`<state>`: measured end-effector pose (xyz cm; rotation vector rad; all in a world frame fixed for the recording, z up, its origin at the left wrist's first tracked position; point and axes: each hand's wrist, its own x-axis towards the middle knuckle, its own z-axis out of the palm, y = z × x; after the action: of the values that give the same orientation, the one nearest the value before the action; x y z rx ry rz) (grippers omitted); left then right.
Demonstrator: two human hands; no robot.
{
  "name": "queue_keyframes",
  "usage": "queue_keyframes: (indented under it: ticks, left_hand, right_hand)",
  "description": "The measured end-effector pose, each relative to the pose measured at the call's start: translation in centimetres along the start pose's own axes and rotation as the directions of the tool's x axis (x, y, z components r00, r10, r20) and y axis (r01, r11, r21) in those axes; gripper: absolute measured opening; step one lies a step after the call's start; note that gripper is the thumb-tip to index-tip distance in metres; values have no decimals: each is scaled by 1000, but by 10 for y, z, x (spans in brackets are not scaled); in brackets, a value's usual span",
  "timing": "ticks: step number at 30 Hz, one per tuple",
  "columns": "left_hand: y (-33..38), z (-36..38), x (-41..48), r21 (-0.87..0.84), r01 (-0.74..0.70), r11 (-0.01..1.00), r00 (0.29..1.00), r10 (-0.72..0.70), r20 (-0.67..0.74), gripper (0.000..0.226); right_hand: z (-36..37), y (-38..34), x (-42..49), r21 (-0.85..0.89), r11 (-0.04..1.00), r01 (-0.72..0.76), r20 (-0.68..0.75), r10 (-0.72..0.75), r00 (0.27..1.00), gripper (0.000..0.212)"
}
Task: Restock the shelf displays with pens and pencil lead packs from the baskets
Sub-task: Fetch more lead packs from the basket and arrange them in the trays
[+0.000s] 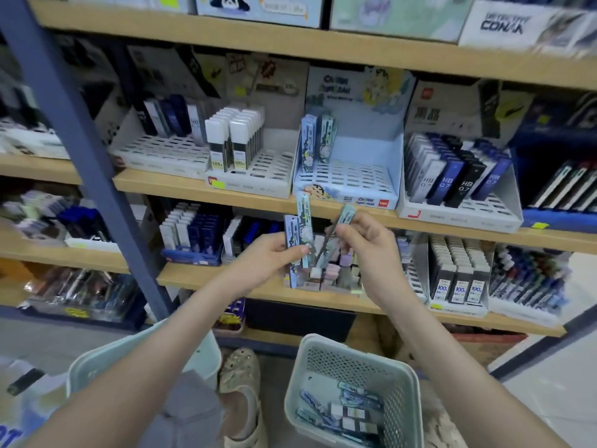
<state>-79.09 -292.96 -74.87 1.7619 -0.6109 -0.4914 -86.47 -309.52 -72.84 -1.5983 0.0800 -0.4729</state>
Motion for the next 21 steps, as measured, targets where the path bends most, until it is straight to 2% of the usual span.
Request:
queue_keyframes:
  ticks: [3, 9, 12, 16, 21]
  left_hand:
    - [19, -23, 2, 4, -36, 999, 998, 37, -53, 16]
    - [48, -50, 10, 1, -124, 992, 982, 123, -142, 17]
    - [57, -58, 19, -10, -154, 988, 970, 150, -190, 15]
    - [66, -60, 30, -24, -186, 982, 954, 175, -243, 11]
    - [69, -59, 41, -26, -207, 978, 952, 195, -235, 10]
  right_hand:
    - [3, -25, 26, -18, 996, 90, -40, -91, 995, 11]
    - [3, -55, 72, -30, 985, 171, -138, -173, 975, 5]
    - [3, -57, 90, -44, 991, 123, -184, -129, 974, 43]
    - [0, -50, 114, -110, 993, 41, -213, -64, 975, 50]
    - [-5, -41, 136, -292, 956, -26, -192, -32, 981, 46]
